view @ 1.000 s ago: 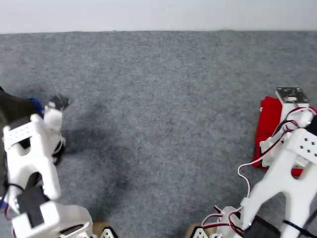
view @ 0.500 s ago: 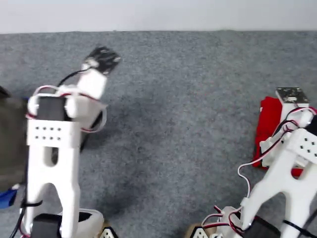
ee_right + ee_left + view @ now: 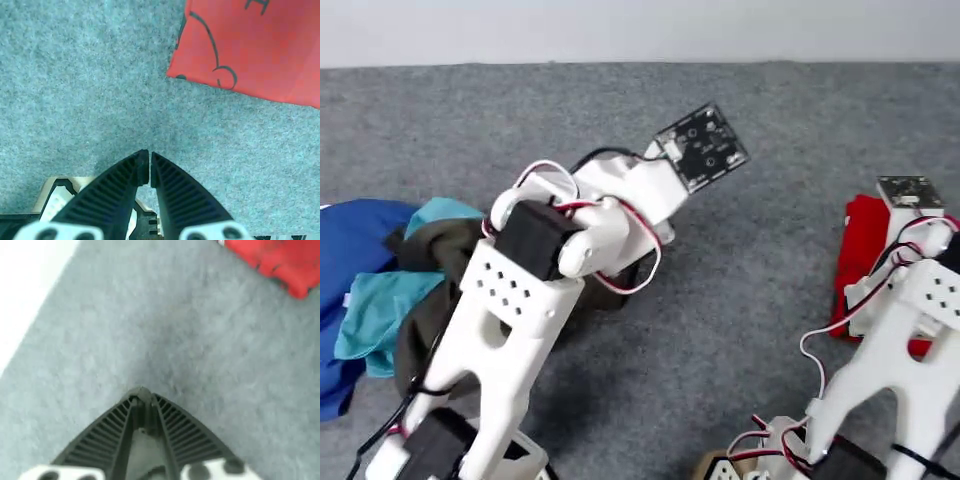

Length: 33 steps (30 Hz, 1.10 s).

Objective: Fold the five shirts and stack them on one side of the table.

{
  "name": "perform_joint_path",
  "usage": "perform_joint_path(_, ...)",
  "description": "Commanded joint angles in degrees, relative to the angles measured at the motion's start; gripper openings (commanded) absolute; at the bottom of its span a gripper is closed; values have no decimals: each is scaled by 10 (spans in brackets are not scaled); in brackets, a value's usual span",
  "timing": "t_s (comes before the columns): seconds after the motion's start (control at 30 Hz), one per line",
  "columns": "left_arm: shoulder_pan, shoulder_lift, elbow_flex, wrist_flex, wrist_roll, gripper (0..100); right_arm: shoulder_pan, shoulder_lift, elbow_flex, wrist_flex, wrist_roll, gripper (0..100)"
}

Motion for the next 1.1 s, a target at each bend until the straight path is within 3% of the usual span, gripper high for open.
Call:
perform_joint_path(0.0, 7, 11, -88, 4, 4, 14, -2, -23, -3, 23, -4, 11)
perform_joint_path(0.47, 50, 23, -326, 0, 2, 14, -4, -22, -3, 23, -4, 11)
perform_joint_path(0.9, 59, 20, -218, 17, 3, 17, -4, -18, -3, 23, -4, 11)
perform_joint_path(1.07, 59, 17, -193, 82, 18, 145, -4, -18, -3, 23, -4, 11)
